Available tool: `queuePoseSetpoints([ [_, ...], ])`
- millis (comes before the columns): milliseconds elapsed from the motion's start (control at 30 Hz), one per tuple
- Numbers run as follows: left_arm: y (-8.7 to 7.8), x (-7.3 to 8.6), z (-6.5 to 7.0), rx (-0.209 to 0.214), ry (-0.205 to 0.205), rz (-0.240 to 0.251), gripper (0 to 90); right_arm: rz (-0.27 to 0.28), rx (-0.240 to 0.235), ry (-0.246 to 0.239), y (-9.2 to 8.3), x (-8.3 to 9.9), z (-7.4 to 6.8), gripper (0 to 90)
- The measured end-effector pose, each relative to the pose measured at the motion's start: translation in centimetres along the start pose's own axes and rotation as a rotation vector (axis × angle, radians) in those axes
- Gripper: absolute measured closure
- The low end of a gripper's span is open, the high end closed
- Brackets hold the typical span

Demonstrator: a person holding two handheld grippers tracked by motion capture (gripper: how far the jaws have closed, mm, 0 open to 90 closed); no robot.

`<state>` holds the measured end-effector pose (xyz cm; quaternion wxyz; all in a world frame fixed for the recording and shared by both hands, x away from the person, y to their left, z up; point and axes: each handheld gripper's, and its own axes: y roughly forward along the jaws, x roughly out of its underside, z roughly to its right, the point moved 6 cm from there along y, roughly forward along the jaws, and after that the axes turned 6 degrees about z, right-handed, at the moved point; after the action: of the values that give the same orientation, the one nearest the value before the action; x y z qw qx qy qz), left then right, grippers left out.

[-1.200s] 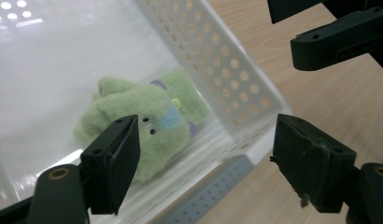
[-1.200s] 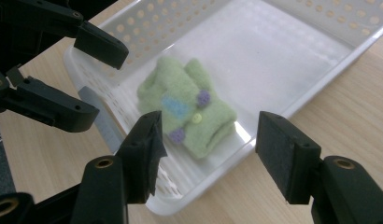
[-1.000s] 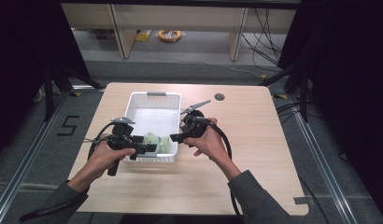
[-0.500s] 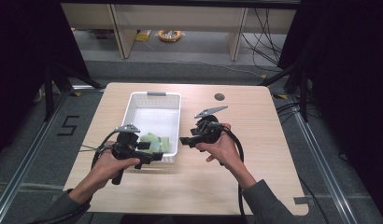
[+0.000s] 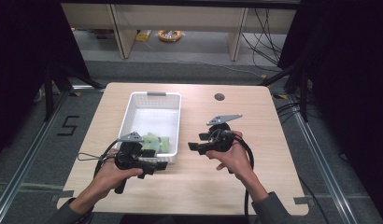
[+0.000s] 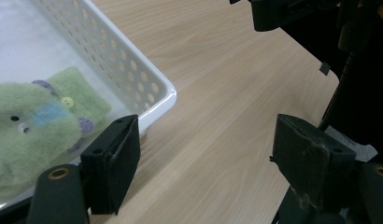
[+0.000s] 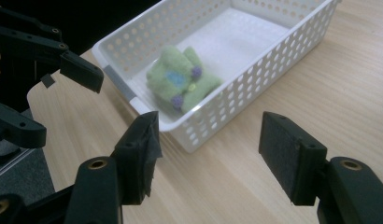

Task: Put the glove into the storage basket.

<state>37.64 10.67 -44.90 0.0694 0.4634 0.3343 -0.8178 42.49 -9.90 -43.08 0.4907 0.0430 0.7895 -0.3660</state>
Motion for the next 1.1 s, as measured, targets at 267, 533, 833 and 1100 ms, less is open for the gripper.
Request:
queuePoseSetpoints([
  [267, 0.3, 0.5, 1.0, 0.014, 0.026, 0.001, 23.4, 0.022, 0.001, 0.021, -1.4, 1.7, 0.2, 37.9],
  [533, 0.8, 1.3, 1.6, 0.027, 0.060, 0.004, 23.5, 0.054, -0.009, -0.005, -2.0, 2.9, 0.4, 35.5],
  [833, 1.2, 2.1, 2.3, 0.011, 0.088, 0.009, 23.4, 0.092, -0.013, 0.027, -2.9, 4.6, 0.7, 33.4],
  [1100, 1.7, 3.1, 2.8, 0.020, 0.096, 0.013, 23.5, 0.094, -0.011, 0.042, -3.2, 5.9, 0.6, 33.1],
])
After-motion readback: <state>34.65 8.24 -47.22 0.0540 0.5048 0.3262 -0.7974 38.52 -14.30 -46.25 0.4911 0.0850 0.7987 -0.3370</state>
